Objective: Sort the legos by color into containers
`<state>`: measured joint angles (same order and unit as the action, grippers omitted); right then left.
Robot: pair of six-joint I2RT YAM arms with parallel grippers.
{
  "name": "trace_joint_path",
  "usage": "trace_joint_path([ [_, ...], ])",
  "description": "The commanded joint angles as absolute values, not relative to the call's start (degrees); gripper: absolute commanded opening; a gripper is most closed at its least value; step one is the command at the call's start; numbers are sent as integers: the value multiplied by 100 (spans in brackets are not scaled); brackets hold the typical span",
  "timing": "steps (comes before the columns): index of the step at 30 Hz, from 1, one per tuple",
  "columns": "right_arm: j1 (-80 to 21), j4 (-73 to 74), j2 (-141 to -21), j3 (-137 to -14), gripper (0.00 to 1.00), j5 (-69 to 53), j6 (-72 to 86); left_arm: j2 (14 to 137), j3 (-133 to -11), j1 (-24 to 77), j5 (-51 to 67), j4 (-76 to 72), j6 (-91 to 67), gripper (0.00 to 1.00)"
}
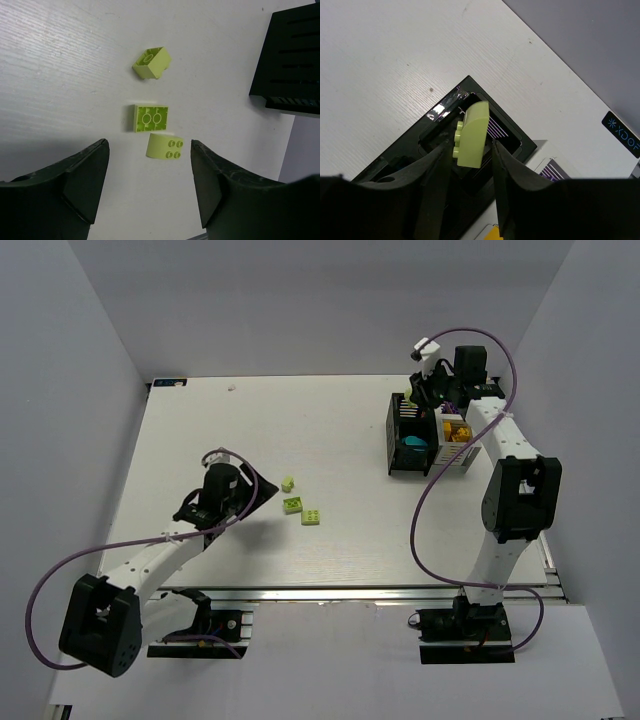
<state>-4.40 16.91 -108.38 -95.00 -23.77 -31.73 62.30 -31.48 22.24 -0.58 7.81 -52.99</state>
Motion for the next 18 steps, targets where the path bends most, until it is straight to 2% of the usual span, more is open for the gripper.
trace_joint_path([
  [1, -439, 1573, -10837, -9466, 44, -2303, -3226, 6433, -3577, 2197, -9, 861, -5124, 76],
  [5, -422, 1565, -10776, -9431, 58, -2312, -3191, 6749, -3840, 2197, 220, 861, -4975, 76],
  [7, -404, 1591, -10714, -9439, 62, -2364, -3190, 6872, -3998, 2197, 255, 896, -4931, 77],
  [10, -361, 1924, -10531, -9580, 79, -2846, -3366, 7101, -4209, 2197, 255, 958, -4834, 77],
  [11, -334, 1986, -10434, -9563, 89, -3100, -3401, 7241, -4280, 2197, 237, 993, -4782, 75],
  [13, -264, 1951, -10005, -9214, 89, -4189, -3506, 7426, -4438, 2197, 176, 1115, -4703, 70],
  [14, -272, 1934, -9854, -9063, 89, -4506, -3550, 7636, -4595, 2197, 158, 1160, -4641, 59],
  [16, -299, 2196, -9468, -8729, 89, -5464, -3935, 7891, -4798, 2197, 123, 1343, -4562, 49],
  [18, -491, 2625, -9213, -8596, 79, -5712, -4069, 8329, -5202, 2206, 88, 1720, -4413, 41],
])
